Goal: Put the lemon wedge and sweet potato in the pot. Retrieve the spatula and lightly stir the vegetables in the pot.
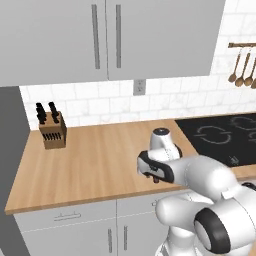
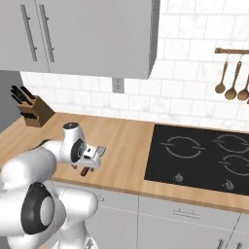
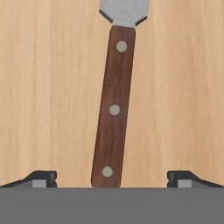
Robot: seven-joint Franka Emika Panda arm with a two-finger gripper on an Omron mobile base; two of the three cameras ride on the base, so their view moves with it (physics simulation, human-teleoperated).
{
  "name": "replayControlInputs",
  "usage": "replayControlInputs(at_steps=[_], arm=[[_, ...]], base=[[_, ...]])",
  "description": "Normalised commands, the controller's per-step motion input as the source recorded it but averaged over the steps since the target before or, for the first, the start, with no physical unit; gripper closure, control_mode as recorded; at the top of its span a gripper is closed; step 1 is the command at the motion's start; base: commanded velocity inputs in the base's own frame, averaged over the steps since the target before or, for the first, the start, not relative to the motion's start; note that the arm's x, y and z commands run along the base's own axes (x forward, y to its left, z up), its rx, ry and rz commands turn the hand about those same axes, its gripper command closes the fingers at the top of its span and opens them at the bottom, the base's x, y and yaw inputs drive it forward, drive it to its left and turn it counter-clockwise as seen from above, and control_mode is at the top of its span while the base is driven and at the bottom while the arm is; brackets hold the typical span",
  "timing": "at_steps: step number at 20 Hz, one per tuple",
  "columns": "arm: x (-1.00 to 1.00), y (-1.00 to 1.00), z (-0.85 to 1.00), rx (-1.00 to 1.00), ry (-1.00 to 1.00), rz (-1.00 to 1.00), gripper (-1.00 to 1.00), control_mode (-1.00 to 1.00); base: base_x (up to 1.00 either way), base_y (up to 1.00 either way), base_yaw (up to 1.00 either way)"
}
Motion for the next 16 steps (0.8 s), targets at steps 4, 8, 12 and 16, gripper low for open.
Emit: replayControlInputs(at_steps=[4, 8, 12, 16], arm=[[-0.01, 0.0, -0.34, 0.0, 0.0, 0.0, -1.0, -1.0], [0.0, 0.0, -0.34, 0.0, 0.0, 0.0, -1.0, -1.0], [0.0, 0.0, -0.25, 0.0, 0.0, 0.0, -1.0, -1.0], [0.0, 0.0, -0.26, 0.0, 0.0, 0.0, -1.0, -1.0]], base=[[0.0, 0.0, 0.0], [0.0, 0.0, 0.0], [0.0, 0.0, 0.0], [0.0, 0.0, 0.0]])
